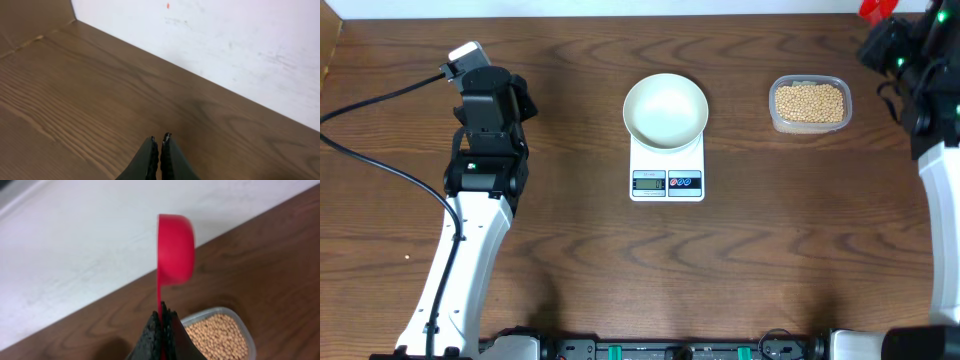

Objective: Scoop item into bowl and weigh 50g on scale
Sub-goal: 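Lift the left gripper away from the scale and retract left, then move the left gripper to a parked pose left of the scale, then lower the red scoop with the right gripper over the soybean tub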

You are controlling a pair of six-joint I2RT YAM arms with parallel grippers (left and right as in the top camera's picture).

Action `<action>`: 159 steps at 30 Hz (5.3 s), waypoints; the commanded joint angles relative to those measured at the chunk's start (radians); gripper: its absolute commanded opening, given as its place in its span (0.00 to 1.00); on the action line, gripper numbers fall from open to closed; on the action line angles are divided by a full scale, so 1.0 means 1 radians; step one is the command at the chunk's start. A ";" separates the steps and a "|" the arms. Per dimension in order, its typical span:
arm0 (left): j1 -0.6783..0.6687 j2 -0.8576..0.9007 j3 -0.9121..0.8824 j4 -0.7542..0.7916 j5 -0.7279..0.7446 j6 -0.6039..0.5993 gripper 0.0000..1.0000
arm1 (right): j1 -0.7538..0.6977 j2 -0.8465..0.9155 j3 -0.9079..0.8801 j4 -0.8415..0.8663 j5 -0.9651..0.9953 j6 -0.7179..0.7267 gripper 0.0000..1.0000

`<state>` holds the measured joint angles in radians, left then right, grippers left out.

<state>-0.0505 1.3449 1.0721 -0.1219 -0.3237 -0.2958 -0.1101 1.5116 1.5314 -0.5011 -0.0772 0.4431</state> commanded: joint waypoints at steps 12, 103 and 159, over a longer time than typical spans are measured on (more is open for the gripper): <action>-0.001 0.002 0.018 -0.031 0.358 0.290 0.31 | -0.013 0.047 0.116 -0.130 0.007 0.012 0.01; -0.117 -0.155 0.037 -0.656 0.870 0.753 0.98 | -0.004 0.047 0.115 -0.381 0.008 -0.138 0.01; -0.116 -0.155 0.037 -0.655 0.828 0.793 0.99 | -0.004 0.047 0.115 -0.435 0.008 -0.320 0.01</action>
<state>-0.1650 1.1843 1.0851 -0.7753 0.5137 0.4797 -0.1097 1.5532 1.6226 -0.9379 -0.0765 0.1799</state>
